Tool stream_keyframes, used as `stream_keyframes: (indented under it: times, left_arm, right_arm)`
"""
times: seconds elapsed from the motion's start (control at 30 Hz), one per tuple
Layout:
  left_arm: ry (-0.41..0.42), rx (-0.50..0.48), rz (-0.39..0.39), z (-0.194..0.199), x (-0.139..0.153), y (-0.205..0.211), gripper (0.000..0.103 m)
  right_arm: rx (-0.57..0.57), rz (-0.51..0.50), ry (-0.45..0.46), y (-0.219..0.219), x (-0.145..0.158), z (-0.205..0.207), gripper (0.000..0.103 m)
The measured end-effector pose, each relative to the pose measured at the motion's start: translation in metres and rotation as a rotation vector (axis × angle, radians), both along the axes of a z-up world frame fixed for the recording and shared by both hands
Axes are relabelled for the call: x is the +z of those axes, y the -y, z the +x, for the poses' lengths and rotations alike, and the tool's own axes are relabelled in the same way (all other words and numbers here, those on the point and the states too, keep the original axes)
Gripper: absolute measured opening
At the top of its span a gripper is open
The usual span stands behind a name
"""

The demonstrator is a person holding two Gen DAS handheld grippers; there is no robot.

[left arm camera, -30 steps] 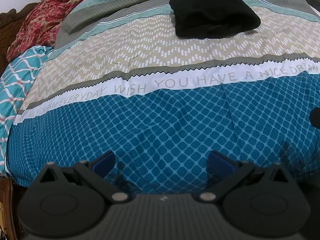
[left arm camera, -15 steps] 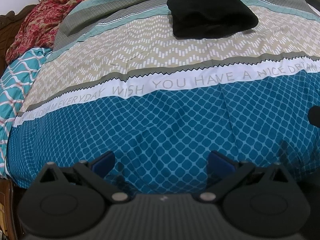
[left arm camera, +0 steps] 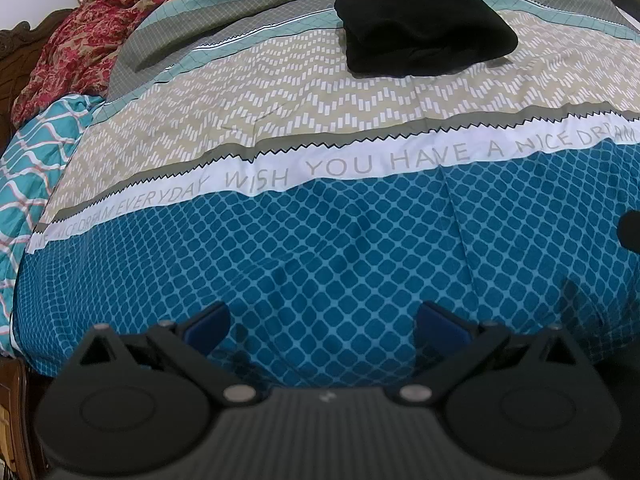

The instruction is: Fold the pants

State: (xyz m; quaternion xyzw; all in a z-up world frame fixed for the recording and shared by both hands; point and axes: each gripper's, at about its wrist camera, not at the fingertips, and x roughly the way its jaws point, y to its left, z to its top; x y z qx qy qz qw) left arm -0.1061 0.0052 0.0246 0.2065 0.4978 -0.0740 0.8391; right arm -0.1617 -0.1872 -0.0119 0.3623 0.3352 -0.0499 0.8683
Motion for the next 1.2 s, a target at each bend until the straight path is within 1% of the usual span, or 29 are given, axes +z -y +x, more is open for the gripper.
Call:
stream_keyframes:
  times: [0.57,0.93,1.2]
  left_arm:
    - [0.008,0.0,-0.001,-0.001,0.002,-0.001,0.103]
    - [0.089,0.023,-0.024,0.013,0.028,-0.006,0.103]
    - [0.103,0.029,-0.016,0.014,0.029,-0.008,0.103]
  right_arm:
    - [0.0,0.002,-0.002,-0.001,0.0,0.0,0.083]
    - [-0.002,-0.003,0.004,-0.001,0.001,-0.001,0.083]
    - [-0.003,-0.006,0.008,0.0,0.001,0.0,0.083]
